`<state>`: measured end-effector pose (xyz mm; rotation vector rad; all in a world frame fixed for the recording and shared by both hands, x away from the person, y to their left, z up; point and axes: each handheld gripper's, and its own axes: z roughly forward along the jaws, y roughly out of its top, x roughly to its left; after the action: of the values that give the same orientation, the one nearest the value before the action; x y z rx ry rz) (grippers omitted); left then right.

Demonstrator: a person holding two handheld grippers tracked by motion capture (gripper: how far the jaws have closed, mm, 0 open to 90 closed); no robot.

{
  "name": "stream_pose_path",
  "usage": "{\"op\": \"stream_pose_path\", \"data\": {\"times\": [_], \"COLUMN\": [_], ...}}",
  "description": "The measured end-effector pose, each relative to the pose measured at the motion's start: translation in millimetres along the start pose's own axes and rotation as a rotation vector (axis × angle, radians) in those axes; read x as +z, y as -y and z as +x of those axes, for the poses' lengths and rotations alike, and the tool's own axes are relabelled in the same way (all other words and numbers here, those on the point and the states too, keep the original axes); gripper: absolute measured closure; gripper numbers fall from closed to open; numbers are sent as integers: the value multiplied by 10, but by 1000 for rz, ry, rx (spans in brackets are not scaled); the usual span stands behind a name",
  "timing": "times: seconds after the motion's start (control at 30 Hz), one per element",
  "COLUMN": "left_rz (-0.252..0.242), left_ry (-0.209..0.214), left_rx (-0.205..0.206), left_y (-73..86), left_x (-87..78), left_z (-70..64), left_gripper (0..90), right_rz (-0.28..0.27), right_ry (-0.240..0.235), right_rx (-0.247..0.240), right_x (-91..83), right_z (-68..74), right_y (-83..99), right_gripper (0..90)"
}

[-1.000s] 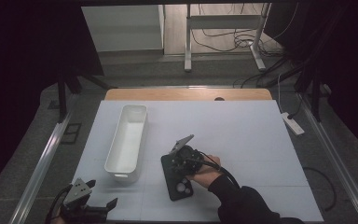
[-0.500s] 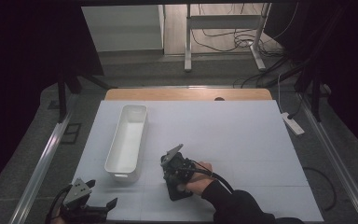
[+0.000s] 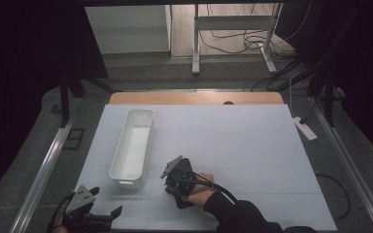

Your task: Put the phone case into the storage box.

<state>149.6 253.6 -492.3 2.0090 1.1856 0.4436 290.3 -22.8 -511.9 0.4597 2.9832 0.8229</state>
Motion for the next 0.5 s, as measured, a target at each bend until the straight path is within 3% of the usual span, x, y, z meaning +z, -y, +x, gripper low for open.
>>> {"op": "stream_pose_path", "data": {"times": [0.17, 0.5], "left_rz": [0, 1], "left_ry": [1, 1], "left_rx": [-1, 0], "left_y": [0, 0], "left_x": [0, 0], "left_z": [1, 2], "left_gripper": [5, 5], "right_rz": [2, 21], "right_ry": [18, 7], "right_rx": [12, 30], "right_x": [45, 2], "right_z": [-39, -83], "right_y": [-9, 61], "right_gripper": [900, 900]}}
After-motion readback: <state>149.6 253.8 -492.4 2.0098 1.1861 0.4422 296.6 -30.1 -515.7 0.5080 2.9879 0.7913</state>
